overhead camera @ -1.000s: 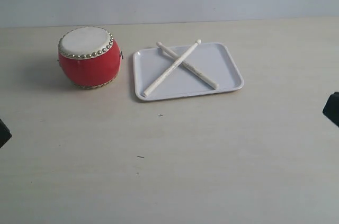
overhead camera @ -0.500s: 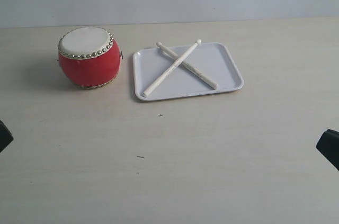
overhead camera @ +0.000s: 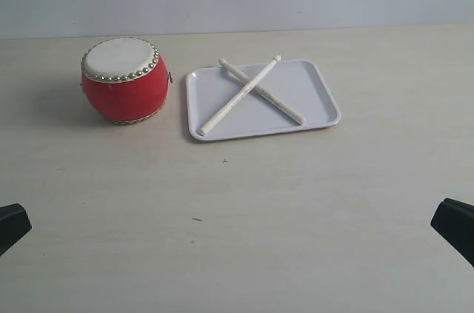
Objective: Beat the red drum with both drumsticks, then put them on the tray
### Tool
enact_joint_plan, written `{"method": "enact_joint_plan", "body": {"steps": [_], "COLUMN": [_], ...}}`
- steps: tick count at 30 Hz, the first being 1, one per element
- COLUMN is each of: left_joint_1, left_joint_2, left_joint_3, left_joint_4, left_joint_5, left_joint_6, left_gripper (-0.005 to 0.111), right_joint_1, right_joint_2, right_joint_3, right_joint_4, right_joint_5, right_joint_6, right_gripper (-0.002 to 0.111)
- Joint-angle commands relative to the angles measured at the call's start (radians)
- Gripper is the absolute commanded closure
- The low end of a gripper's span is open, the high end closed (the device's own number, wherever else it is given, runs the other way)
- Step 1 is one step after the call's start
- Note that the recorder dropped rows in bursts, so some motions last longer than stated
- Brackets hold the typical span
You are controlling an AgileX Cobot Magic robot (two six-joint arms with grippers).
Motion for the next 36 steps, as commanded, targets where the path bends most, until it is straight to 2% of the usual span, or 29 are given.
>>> {"method": "enact_joint_plan", "body": {"steps": [1, 21, 23, 26, 29, 32, 36], "left_joint_1": [-0.006, -0.006, -0.006, -0.006, -0.006, -0.006, -0.004], "left_joint_2": [-0.003, -0.003, -0.003, -0.003, -0.003, -0.003, -0.003], "left_joint_3": [0.002, 0.002, 0.002, 0.002, 0.002, 0.002, 0.002], "left_joint_4": [-0.002, -0.004, -0.091, -0.337, -0.494, -0.537, -0.502], "left_joint_5": [0.006, 0.006, 0.006, 0.005, 0.005, 0.005, 0.066], "left_joint_6": [-0.005, 0.019, 0.101, 0.364, 0.601, 0.71, 0.704], "left_gripper": [0.107, 0.107, 0.107, 0.107, 0.107, 0.107, 0.107], "right_joint_1": [0.0, 0.0, 0.0, 0.0, 0.0, 0.0, 0.0], "right_joint_2": [-0.005, -0.005, -0.005, -0.005, -0.005, -0.005, -0.005], "right_joint_3": [0.005, 0.005, 0.005, 0.005, 0.005, 0.005, 0.005], "right_joint_4": [-0.003, -0.003, -0.003, -0.003, -0.003, -0.003, -0.003], "right_joint_5": [0.007, 0.007, 0.007, 0.007, 0.007, 0.007, 0.007], "right_joint_6": [-0.009, -0.009, -0.009, -0.009, -0.009, -0.009, -0.009], "right_gripper": [0.108, 0.108, 0.108, 0.108, 0.108, 0.108, 0.108]}}
